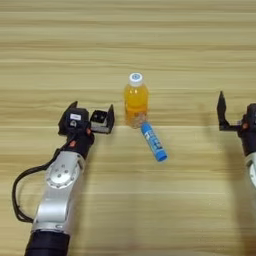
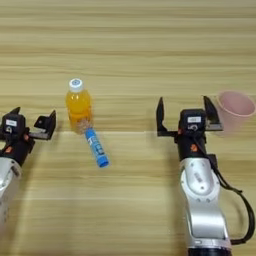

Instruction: Move the objects on the table

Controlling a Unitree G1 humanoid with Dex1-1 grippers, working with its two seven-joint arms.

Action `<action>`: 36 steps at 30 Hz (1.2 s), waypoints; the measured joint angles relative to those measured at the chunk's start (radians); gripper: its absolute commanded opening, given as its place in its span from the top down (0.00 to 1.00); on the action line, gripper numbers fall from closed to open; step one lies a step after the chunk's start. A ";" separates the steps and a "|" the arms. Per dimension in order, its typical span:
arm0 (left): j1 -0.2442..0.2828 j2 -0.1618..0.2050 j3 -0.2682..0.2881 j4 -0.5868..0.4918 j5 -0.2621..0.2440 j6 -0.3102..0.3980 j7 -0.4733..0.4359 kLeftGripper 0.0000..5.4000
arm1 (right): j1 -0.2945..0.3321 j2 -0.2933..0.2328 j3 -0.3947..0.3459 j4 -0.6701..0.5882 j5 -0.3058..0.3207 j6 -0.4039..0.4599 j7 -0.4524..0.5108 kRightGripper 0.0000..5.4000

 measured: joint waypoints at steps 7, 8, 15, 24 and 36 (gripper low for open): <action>0.031 0.035 -0.023 -0.072 -0.015 0.066 -0.067 0.00 | -0.005 -0.005 -0.037 0.020 0.006 -0.003 -0.017 0.00; 0.040 0.039 -0.033 -0.091 -0.016 0.087 -0.081 0.00 | -0.006 -0.005 -0.037 0.021 0.006 -0.003 -0.018 0.00; 0.093 0.092 -0.098 -0.269 -0.052 0.243 -0.186 0.00 | -0.018 -0.004 -0.034 0.040 0.003 -0.006 -0.019 0.00; 0.133 0.160 -0.146 -0.435 -0.133 0.442 -0.274 0.00 | -0.024 0.000 -0.026 0.049 -0.007 -0.008 -0.030 0.00; 0.166 0.195 -0.241 -0.457 -0.205 0.643 -0.335 0.00 | -0.031 0.005 -0.017 0.055 -0.012 -0.014 -0.040 0.00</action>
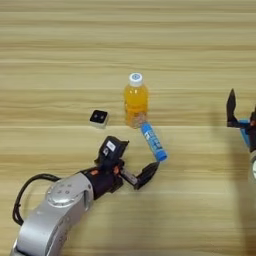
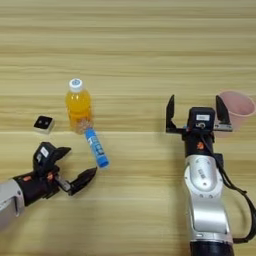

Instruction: Move the objects on the table

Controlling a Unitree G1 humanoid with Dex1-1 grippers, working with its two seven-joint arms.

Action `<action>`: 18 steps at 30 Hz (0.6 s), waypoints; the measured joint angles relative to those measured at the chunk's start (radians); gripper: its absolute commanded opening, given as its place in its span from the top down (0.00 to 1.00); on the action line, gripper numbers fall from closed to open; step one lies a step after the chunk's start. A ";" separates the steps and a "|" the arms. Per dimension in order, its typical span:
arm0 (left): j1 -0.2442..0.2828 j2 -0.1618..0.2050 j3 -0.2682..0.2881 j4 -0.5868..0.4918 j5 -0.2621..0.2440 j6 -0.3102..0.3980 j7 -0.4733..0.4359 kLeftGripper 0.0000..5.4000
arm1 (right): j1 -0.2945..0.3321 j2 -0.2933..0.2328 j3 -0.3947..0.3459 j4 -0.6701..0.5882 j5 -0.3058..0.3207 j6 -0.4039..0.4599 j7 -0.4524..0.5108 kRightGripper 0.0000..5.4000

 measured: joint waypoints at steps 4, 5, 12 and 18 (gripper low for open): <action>-0.009 -0.001 -0.025 0.015 0.000 0.039 0.002 0.00 | -0.008 0.002 0.007 0.001 -0.003 0.000 -0.004 0.00; -0.016 -0.002 -0.031 0.022 0.001 0.051 0.004 0.00 | -0.009 0.004 0.009 0.001 -0.003 0.000 -0.005 0.00; -0.099 -0.008 -0.046 0.103 0.033 0.072 0.039 0.00 | -0.013 0.014 0.015 0.001 -0.007 0.000 -0.020 0.00; -0.166 -0.027 -0.046 0.187 0.055 0.061 0.068 0.00 | -0.014 0.026 0.022 -0.004 -0.017 0.000 -0.024 0.00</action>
